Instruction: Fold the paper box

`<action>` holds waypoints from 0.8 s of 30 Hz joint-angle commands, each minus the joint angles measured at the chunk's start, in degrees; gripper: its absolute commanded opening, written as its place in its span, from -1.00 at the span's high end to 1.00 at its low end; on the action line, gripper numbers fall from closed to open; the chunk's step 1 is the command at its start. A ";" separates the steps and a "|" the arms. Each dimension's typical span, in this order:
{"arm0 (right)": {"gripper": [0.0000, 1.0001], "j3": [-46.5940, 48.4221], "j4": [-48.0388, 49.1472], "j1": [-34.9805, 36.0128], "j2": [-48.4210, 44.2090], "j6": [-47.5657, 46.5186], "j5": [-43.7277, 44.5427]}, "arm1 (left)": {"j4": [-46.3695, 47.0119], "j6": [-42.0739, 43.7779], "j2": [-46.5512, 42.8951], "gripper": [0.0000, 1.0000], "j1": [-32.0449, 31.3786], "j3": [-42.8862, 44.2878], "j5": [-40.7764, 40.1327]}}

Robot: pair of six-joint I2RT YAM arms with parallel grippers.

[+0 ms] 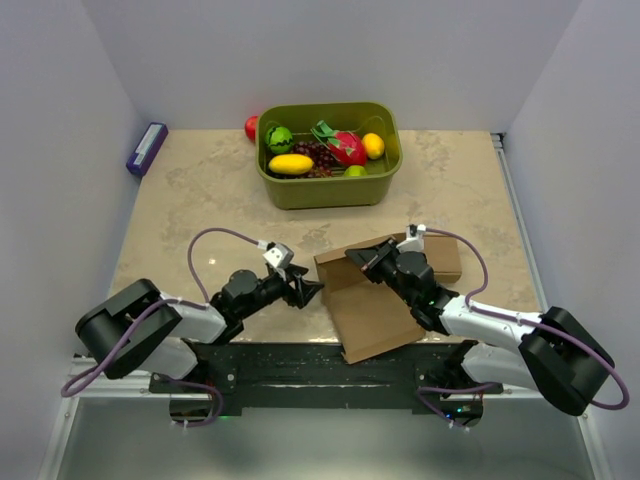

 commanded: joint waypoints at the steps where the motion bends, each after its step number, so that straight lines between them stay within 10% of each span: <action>1: 1.00 0.73 -3.39 0.39 -0.58 -1.98 0.17 | 8.03 -1.17 1.75 -0.33 -0.03 2.70 -5.30; 12: 1.00 1.43 -4.62 0.48 -0.93 -2.16 -0.18 | 6.80 -3.90 -0.54 -0.32 -0.11 1.38 -13.75; 24: 1.00 2.31 -6.82 0.48 -1.90 -1.90 1.32 | 12.51 -2.14 3.33 -0.48 -0.11 -0.28 1.18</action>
